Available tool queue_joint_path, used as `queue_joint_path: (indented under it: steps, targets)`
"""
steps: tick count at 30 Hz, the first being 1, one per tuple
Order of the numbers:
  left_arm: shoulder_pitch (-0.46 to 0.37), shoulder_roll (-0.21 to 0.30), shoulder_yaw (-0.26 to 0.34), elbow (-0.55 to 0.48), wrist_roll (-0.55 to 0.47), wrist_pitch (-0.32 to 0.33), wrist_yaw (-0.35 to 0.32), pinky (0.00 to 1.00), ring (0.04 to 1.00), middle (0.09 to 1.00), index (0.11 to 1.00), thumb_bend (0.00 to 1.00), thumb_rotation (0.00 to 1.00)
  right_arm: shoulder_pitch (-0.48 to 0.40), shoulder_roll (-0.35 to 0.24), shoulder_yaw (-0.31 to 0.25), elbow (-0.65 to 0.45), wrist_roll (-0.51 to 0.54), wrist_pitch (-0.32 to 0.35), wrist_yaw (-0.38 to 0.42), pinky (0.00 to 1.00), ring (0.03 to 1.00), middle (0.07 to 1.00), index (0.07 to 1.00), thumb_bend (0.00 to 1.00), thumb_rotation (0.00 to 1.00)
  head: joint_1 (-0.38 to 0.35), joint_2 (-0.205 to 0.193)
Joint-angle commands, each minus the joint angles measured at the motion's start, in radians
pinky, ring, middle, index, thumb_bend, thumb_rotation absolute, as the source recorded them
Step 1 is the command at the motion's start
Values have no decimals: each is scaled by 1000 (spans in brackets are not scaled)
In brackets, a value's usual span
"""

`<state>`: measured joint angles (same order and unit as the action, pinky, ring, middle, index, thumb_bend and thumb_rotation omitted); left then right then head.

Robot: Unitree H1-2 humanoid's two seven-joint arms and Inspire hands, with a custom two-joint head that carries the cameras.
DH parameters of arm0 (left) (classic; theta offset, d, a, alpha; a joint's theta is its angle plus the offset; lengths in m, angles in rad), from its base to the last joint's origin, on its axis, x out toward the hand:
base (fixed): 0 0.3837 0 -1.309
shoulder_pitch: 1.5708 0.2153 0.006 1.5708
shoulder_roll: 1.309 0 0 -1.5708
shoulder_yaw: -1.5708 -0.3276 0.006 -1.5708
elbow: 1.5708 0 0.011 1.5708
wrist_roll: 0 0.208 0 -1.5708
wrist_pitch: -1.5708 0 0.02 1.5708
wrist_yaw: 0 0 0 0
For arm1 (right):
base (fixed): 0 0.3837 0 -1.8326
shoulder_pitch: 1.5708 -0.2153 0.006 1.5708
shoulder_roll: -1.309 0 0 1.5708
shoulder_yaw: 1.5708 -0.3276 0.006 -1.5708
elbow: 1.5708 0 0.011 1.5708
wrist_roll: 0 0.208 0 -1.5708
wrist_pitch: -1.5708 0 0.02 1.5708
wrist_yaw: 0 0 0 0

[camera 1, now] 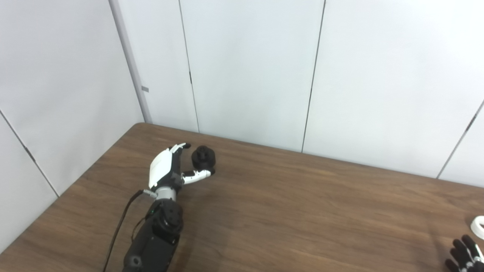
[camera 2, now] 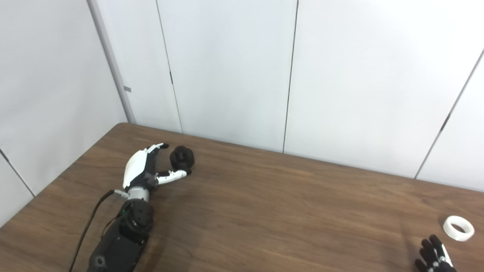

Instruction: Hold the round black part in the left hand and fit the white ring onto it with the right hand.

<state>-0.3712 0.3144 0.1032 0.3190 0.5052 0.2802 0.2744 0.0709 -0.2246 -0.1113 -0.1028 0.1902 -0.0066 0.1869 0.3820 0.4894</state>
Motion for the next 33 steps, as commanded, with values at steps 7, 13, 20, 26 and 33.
queue_joint_path:
  steps: [7, 13, 20, 26, 33]
  targets:
    - [-112, 57, -27, 51, 10, 39, 1, 1000, 997, 946, 860, 945, 367, -3, -8, 0, -8, 3, 11, 1, 1000, 997, 981, 995, 547, 1000, -5, 1]
    - [-147, 72, -44, 86, 3, 50, -2, 1000, 1000, 947, 863, 950, 359, 1, -7, 1, -12, -3, 6, -2, 1000, 990, 976, 990, 549, 1000, -8, 3]
    - [-172, 83, -66, 127, -1, 46, -2, 1000, 999, 941, 847, 959, 345, 7, -7, 0, -20, 0, 16, -4, 1000, 987, 972, 989, 547, 1000, -10, 6]
    - [-183, 98, -84, 162, 4, 60, -8, 1000, 1000, 945, 840, 954, 359, 9, -8, -1, -20, 2, 20, -3, 1000, 985, 972, 987, 557, 1000, -15, 8]
    - [-202, 116, -110, 204, 4, 82, -28, 1000, 1000, 952, 828, 945, 365, 11, -9, 0, -22, 1, 19, -2, 1000, 988, 974, 992, 556, 1000, -19, 10]
